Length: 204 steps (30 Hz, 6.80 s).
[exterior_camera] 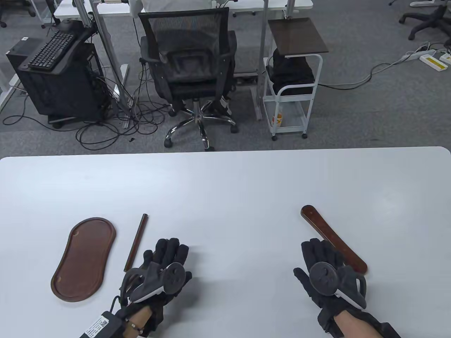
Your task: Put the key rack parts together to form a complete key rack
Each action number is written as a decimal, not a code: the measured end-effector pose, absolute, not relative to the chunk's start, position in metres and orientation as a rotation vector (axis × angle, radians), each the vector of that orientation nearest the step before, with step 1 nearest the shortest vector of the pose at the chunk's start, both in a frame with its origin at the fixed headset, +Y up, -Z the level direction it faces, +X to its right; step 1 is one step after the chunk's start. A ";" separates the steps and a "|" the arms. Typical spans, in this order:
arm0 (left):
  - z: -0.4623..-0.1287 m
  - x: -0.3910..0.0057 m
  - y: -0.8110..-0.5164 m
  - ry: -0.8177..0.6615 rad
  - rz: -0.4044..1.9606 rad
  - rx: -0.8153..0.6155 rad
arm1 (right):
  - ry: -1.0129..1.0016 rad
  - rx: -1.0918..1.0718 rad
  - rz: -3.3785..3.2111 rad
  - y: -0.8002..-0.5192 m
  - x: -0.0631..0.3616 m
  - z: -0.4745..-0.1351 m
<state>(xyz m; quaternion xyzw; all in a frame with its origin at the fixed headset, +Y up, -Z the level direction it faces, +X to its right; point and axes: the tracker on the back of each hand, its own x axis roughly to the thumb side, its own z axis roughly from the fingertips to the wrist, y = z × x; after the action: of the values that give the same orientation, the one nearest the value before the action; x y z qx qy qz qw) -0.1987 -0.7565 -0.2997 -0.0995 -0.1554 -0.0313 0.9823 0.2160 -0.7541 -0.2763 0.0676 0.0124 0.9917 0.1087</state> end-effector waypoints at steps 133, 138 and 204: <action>-0.365 -0.295 -0.754 0.179 -0.355 -0.299 | 0.219 0.014 1.888 -0.751 0.242 -0.281; -0.363 -0.291 -0.756 0.163 -0.376 -0.302 | 0.222 0.030 1.901 -0.751 0.240 -0.281; -0.289 -0.096 -0.646 -0.441 0.074 0.147 | 0.213 0.208 1.720 -0.745 0.223 -0.271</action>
<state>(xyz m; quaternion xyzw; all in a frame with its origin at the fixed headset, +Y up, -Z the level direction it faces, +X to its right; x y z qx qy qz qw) -0.0956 -0.6464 -0.2889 0.0727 -0.2187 0.0365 0.9724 0.2228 -0.7449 -0.2711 0.0915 0.0936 0.7549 0.6427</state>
